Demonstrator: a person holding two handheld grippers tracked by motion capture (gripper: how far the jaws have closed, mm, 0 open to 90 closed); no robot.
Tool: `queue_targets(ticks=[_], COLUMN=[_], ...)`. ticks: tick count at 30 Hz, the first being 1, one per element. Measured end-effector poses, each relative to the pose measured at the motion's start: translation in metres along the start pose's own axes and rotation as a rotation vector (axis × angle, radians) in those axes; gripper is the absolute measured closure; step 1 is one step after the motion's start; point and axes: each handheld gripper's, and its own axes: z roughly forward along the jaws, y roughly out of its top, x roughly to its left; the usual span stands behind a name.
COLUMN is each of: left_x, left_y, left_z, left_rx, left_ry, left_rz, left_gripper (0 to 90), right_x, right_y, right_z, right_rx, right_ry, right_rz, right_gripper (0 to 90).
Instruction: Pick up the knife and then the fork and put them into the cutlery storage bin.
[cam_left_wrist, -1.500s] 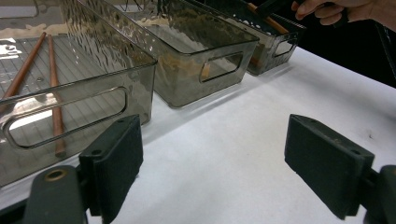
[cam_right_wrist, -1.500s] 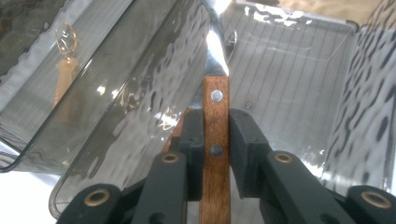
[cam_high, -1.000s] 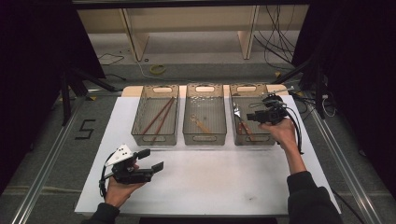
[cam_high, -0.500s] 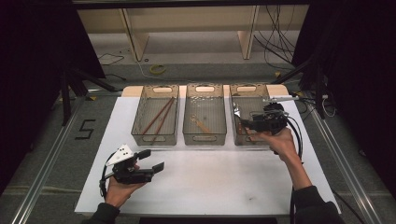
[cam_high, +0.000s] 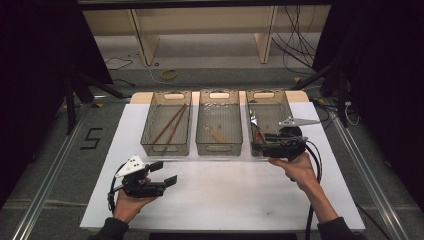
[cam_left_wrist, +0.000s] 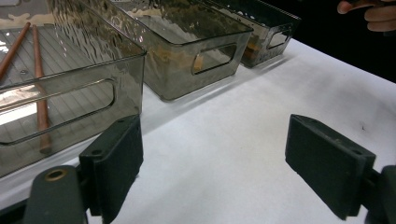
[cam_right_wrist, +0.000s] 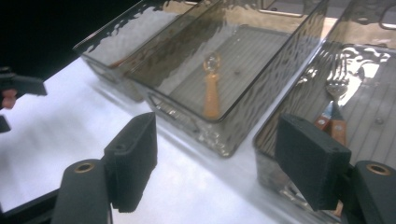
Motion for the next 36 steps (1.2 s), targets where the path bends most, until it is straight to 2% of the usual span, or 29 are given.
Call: queue_targets(ticks=[6,22,25,33,36], left_x=[-0.001,-0.002,-0.002,-0.004,-0.004], left_y=[0.000,-0.001,-0.001,-0.001,-0.001], left_z=[0.001,0.003,0.003,0.004,0.005], left_rx=[0.010,0.028,0.032,0.044,0.046], left_ry=[-0.007,-0.023,-0.027,-0.036,-0.038], left_rz=[0.006,0.004,0.010,0.011,0.014], left_gripper=[18.7,18.7,18.7,18.6,18.7], right_x=[0.009,0.021,0.024,0.028,0.030], right_y=[-0.014,-0.044,-0.048,-0.061,-0.066], right_z=[-0.002,-0.009,-0.011,-0.017,-0.019], right_rx=[-0.015,-0.069,-0.083,-0.120,-0.125], right_ry=[0.038,0.095,0.096,0.109,0.109], right_rz=[-0.026,-0.030,-0.043,-0.034,-0.045], right_gripper=[29.4,26.4,26.3,26.2,26.0])
